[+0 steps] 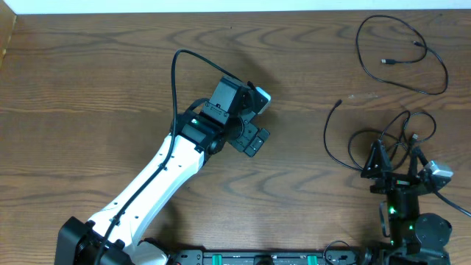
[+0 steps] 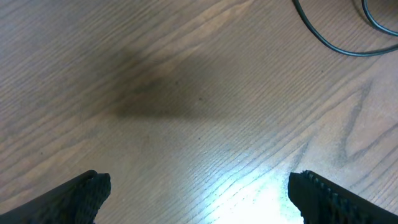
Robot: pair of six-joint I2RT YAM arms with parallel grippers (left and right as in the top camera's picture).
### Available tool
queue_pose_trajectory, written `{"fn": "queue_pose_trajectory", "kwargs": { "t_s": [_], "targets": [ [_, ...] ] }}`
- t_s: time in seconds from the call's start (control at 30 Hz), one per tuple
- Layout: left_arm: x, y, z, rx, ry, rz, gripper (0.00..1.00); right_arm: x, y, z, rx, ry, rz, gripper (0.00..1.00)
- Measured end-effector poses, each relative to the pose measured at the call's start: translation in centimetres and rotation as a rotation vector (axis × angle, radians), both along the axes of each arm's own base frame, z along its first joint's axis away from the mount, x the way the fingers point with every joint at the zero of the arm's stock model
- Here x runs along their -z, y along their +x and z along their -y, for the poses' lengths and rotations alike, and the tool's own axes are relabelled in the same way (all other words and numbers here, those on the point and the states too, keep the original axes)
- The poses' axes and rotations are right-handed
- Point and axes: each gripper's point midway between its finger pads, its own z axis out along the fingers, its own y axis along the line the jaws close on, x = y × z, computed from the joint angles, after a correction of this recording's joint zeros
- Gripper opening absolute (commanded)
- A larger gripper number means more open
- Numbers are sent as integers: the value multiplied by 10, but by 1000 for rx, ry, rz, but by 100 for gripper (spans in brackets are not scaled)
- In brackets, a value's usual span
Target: Untangle cables
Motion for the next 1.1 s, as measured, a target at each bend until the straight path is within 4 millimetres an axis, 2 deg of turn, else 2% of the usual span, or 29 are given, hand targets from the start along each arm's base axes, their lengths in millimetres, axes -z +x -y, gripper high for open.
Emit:
{"fn": "queue_pose_trajectory", "kwargs": {
  "t_s": [0.33, 0.8, 1.1],
  "targets": [
    [0, 0, 0, 0, 0, 0, 98, 33, 6, 1, 1, 26, -53, 99],
    [0, 0, 0, 0, 0, 0, 98, 43, 7, 4, 19, 32, -69, 99],
    [0, 0, 0, 0, 0, 0, 98, 43, 6, 22, 120, 25, -59, 99]
  ]
}}
